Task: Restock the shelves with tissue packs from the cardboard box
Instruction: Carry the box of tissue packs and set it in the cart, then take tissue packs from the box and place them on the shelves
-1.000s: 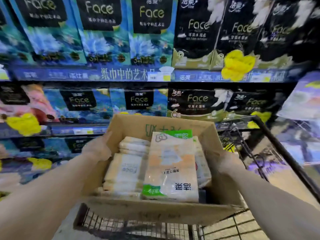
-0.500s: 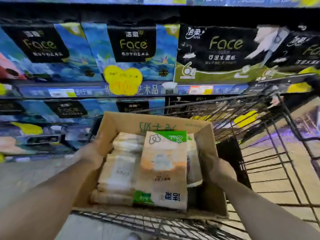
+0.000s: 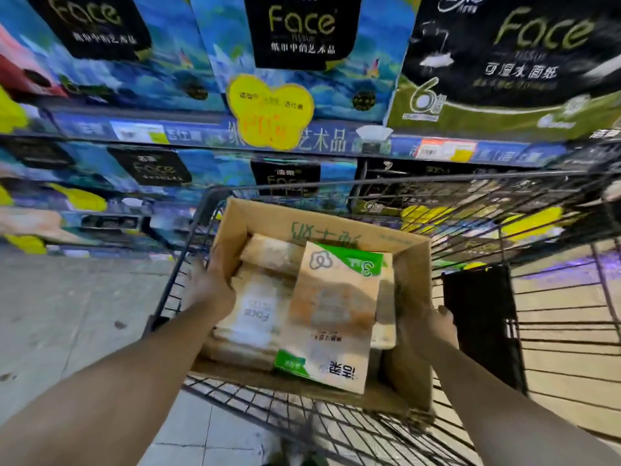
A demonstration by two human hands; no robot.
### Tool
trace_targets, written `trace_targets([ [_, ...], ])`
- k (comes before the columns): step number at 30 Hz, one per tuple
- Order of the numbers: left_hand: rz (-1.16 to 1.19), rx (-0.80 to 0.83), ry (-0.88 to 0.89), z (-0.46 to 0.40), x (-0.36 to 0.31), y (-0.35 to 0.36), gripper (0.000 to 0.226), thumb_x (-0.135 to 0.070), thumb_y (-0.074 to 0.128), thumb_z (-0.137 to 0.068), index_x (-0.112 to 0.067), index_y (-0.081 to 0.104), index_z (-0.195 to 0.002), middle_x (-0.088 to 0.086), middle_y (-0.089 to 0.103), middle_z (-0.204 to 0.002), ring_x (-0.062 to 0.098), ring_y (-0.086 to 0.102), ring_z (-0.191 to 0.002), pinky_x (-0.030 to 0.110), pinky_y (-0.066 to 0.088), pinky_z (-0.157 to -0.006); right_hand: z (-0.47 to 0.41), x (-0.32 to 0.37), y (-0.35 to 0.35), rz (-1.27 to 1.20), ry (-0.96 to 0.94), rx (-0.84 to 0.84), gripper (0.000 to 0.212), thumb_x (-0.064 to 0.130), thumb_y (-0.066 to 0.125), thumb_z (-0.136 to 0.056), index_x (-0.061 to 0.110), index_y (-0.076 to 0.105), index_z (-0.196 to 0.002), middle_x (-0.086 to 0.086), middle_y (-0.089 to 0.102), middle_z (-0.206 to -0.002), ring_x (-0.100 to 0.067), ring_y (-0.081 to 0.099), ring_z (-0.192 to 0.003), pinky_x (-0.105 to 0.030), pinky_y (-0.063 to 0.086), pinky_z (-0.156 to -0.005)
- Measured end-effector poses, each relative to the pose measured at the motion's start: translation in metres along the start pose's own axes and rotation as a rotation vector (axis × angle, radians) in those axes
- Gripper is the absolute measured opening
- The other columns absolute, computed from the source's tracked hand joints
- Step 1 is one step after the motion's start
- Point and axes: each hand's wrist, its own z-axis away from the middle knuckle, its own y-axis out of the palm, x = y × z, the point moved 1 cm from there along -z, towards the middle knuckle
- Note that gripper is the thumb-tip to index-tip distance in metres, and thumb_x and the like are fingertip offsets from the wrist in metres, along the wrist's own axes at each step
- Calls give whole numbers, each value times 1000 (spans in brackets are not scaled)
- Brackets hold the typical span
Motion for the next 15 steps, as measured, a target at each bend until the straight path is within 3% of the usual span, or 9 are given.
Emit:
trace_targets([
  [3,-26,-161,161,26,-19,8,64,-23,57,-88,-19,30,-146,14,27,-151,38,29,-134,46,28,-110,5,0,15,-15,-85,-176,40,30,45,-96,12,51,-131,-18,47,-137,-37,41,-124,-44,36,-101],
  [5,4,-113,253,39,-36,21,62,-30,55,-91,-21,31,-147,12,34,-149,34,32,-133,42,29,-108,3,1,28,83,-172,-204,35,36,42,-95,21,59,-121,-11,60,-125,-33,45,-119,-37,37,-95],
  [7,33,28,288,46,-52,37,64,-38,49,-95,-23,22,-151,6,36,-149,29,35,-134,39,32,-106,3,2,36,114,-176,-176,36,42,38,-96,29,61,-121,-4,59,-130,-30,38,-129,-37,32,-102],
  [9,237,279,150,43,-61,58,69,-44,48,-95,-23,16,-152,6,46,-142,28,48,-124,38,43,-96,10,2,43,151,-177,-133,44,49,27,-98,33,52,-130,-1,41,-148,-30,18,-142,-44,17,-115],
  [12,437,528,15,45,-65,75,51,-42,51,-91,-21,47,-138,7,62,-123,25,61,-104,38,52,-89,14,2,64,256,-256,32,52,50,19,-100,35,22,-150,0,6,-162,-29,-8,-148,-50,-5,-117],
  [13,464,571,13,47,-67,75,42,-38,53,-91,-22,56,-130,6,64,-119,23,62,-101,35,53,-87,16,4,72,183,-249,113,56,53,18,-99,31,18,-151,0,6,-162,-28,-5,-149,-48,-2,-118],
  [15,536,629,9,48,-70,70,30,-29,56,-93,-21,61,-121,5,63,-115,20,60,-99,26,50,-76,20,11,82,-38,-216,248,72,68,17,-91,26,23,-149,-3,22,-158,-30,19,-145,-44,16,-118],
])
